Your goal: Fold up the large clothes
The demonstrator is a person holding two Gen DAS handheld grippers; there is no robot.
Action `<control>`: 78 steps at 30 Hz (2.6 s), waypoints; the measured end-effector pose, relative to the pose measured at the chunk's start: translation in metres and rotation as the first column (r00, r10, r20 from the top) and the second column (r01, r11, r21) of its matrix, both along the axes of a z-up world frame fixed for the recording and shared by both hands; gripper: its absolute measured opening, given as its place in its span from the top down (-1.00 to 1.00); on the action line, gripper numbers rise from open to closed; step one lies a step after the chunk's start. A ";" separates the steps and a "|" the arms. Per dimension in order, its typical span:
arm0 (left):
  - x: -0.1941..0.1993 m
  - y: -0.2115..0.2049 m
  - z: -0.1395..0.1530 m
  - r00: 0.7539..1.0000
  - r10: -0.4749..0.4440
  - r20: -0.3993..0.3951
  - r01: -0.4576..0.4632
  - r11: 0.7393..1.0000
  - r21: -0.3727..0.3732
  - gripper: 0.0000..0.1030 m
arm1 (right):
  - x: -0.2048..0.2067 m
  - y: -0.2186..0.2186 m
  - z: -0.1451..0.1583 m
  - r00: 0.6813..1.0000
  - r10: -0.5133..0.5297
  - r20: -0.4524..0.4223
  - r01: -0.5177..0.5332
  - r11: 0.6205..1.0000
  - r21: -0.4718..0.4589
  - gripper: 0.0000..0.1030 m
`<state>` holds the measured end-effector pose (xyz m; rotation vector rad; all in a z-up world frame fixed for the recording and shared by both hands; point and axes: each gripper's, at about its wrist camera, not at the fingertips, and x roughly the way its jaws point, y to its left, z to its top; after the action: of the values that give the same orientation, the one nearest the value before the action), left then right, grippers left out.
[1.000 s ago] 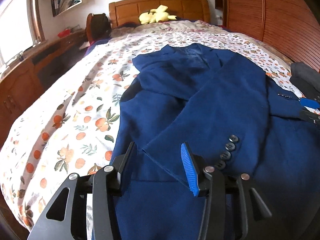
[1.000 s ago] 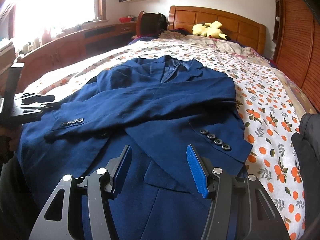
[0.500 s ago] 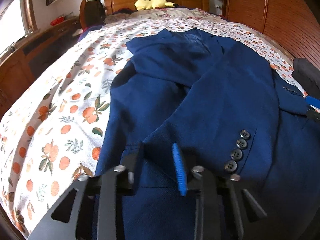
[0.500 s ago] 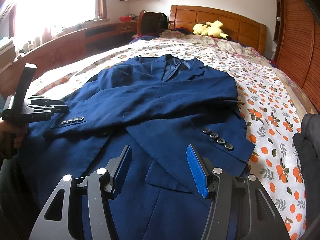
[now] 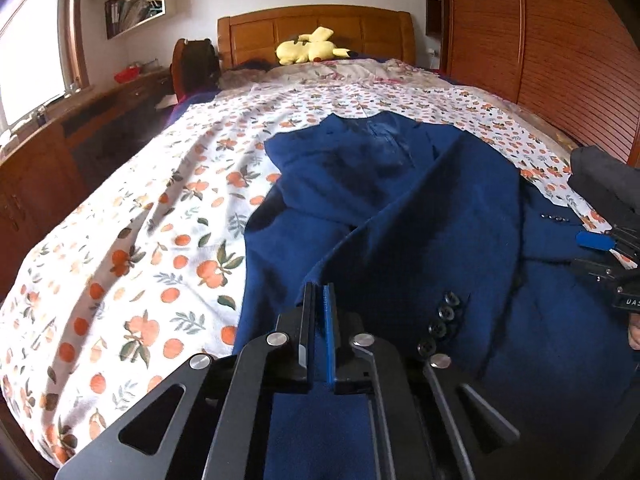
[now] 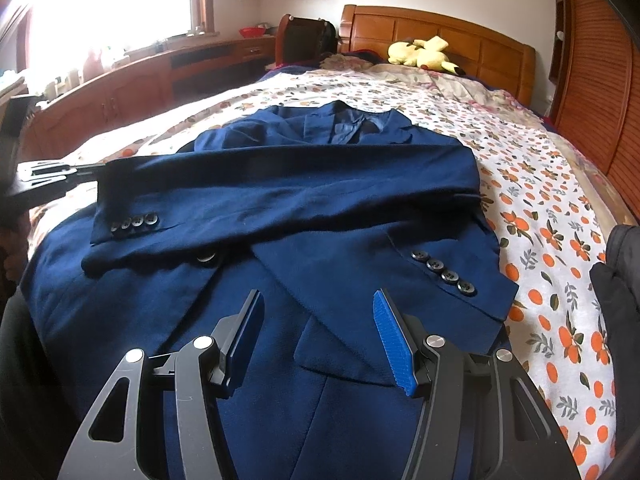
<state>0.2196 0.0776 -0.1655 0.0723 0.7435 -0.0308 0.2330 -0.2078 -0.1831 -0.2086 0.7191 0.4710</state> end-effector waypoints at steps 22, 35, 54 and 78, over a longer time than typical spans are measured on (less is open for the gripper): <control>-0.080 0.043 -0.012 0.996 0.082 0.032 -0.080 0.996 -0.039 -0.94 | 0.002 0.007 -0.006 1.000 -0.016 0.001 0.016 1.000 -0.019 -0.06; -0.099 0.053 -0.011 0.996 0.072 0.047 -0.068 0.995 -0.077 -0.94 | -0.025 -0.031 -0.001 0.994 -0.110 0.006 0.110 0.993 -0.029 -0.06; -0.103 0.057 -0.034 0.999 0.045 -0.013 -0.046 0.995 -0.087 -0.94 | -0.070 -0.112 -0.015 0.960 -0.268 -0.081 0.262 0.962 -0.081 0.11; -0.134 0.063 -0.046 0.999 0.008 -0.053 -0.013 0.996 -0.093 -0.19 | -0.069 -0.091 -0.027 0.974 -0.193 -0.120 0.186 0.980 -0.069 -0.07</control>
<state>0.0853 0.1410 -0.2116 -0.0217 0.7940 -0.0572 0.1642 -0.2992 -0.2097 -0.1630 0.8683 0.2833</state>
